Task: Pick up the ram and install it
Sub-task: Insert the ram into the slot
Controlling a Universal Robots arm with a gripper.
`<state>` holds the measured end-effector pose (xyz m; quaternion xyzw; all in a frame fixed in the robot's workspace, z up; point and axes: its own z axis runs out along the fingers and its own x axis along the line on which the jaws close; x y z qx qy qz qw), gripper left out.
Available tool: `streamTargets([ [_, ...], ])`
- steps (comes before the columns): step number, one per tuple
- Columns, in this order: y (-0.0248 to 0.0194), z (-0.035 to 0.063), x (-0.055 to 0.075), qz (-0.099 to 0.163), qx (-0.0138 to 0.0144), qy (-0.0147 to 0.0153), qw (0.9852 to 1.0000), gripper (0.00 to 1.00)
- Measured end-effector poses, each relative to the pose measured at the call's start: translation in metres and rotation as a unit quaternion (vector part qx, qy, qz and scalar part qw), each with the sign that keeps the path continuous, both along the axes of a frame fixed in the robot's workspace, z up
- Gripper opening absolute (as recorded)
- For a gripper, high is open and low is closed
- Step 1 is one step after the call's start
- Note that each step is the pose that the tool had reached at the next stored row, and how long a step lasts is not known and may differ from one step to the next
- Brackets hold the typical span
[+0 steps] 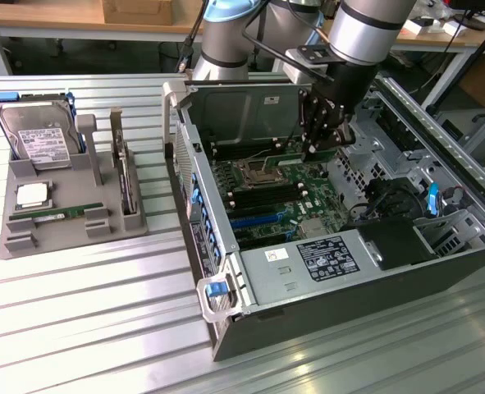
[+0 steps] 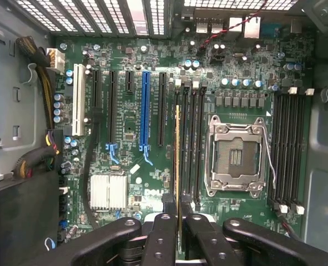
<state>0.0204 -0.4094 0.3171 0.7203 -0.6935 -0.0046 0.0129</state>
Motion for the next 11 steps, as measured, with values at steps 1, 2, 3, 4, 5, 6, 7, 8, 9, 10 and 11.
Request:
streamTargets([
  [1,0.0,-0.0003,0.0,0.0,0.0,0.0,1.0,0.13],
  [2,0.0,-0.0007,0.0,0.0,0.0,0.0,1.0,0.13],
  [3,0.0,-0.001,0.0,0.0,0.0,0.0,1.0,0.13],
  [4,0.0,-0.0013,0.0,0.0,0.0,0.0,1.0,0.13],
  [5,0.0,-0.0015,0.0,0.0,0.0,0.0,1.0,0.13],
  [6,0.0,-0.0021,0.0,0.0,0.0,0.0,1.0,0.13],
  [7,0.0,-0.0026,0.0,0.0,0.0,0.0,1.0,0.13],
  [8,0.0,-0.0031,0.0,0.0,0.0,0.0,1.0,0.13],
  [9,0.0,-0.0038,0.0,0.0,0.0,0.0,1.0,0.13],
  [10,0.0,-0.0042,0.0,0.0,0.0,0.0,1.0,0.13],
  [11,0.0,-0.0046,0.0,0.0,0.0,0.0,1.0,0.13],
])
